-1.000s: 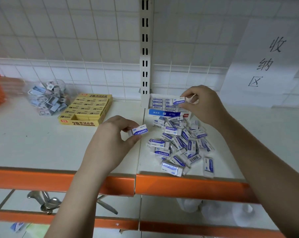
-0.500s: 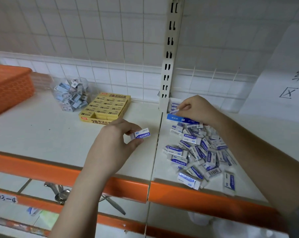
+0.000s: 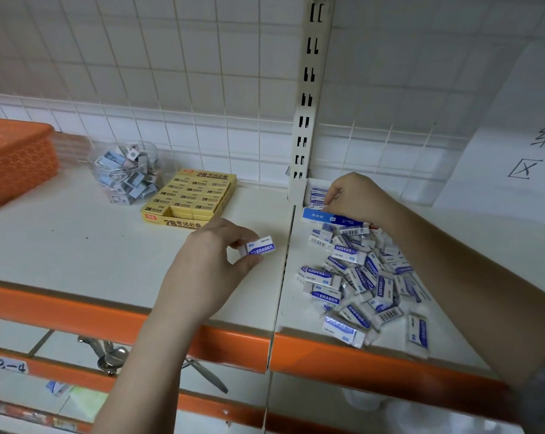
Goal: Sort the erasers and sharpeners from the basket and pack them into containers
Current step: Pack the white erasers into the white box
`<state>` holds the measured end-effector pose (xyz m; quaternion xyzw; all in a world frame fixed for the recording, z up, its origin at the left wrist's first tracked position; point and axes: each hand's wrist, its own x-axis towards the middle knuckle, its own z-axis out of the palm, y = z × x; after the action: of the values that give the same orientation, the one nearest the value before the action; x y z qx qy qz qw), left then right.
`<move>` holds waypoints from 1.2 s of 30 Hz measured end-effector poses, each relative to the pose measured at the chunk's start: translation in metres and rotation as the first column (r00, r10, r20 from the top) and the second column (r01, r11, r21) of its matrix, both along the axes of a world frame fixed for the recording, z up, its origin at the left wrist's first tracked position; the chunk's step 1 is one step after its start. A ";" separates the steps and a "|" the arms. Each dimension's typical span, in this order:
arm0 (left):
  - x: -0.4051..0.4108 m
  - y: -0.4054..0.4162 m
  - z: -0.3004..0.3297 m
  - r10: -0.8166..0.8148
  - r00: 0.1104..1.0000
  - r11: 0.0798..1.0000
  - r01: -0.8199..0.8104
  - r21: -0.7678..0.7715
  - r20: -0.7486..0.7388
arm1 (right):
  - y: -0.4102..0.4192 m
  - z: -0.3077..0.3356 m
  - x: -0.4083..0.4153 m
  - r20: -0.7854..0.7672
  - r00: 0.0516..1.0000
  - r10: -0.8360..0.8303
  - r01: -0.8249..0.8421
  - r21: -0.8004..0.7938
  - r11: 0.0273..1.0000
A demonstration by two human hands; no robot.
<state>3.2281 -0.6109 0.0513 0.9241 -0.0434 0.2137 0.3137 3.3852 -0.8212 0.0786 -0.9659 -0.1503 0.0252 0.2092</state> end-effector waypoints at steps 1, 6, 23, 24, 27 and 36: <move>0.001 -0.001 0.000 -0.005 1.000 1.000 0.005 0.001 0.001 | 0.001 -0.001 0.001 0.003 1.000 -0.007 0.007 -0.018 1.000; 0.007 -0.002 0.002 -0.036 0.999 0.999 0.036 0.019 0.004 | -0.001 -0.002 0.003 -0.021 0.999 0.044 -0.045 -0.031 0.999; 0.133 -0.046 0.037 -0.198 0.956 0.967 0.226 0.115 -0.216 | -0.060 0.005 -0.077 0.144 0.986 -0.089 0.051 0.249 0.967; 0.138 -0.050 0.035 -0.206 0.948 0.960 0.244 0.138 -0.241 | -0.062 0.003 -0.086 0.118 0.989 -0.083 0.050 0.260 0.964; 0.148 -0.056 0.035 -0.212 0.937 0.938 0.275 0.213 -0.278 | -0.062 -0.002 -0.106 0.067 0.996 -0.061 0.041 0.265 0.963; 0.156 -0.063 0.045 -0.235 0.908 0.922 0.322 0.216 -0.347 | -0.046 -0.018 -0.112 0.065 0.992 -0.106 0.091 0.197 0.976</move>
<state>3.3842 -0.6742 0.0962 0.9642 -0.1539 0.0083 0.2160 3.2732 -0.8675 0.0603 -0.9475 -0.1119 -0.0362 0.2973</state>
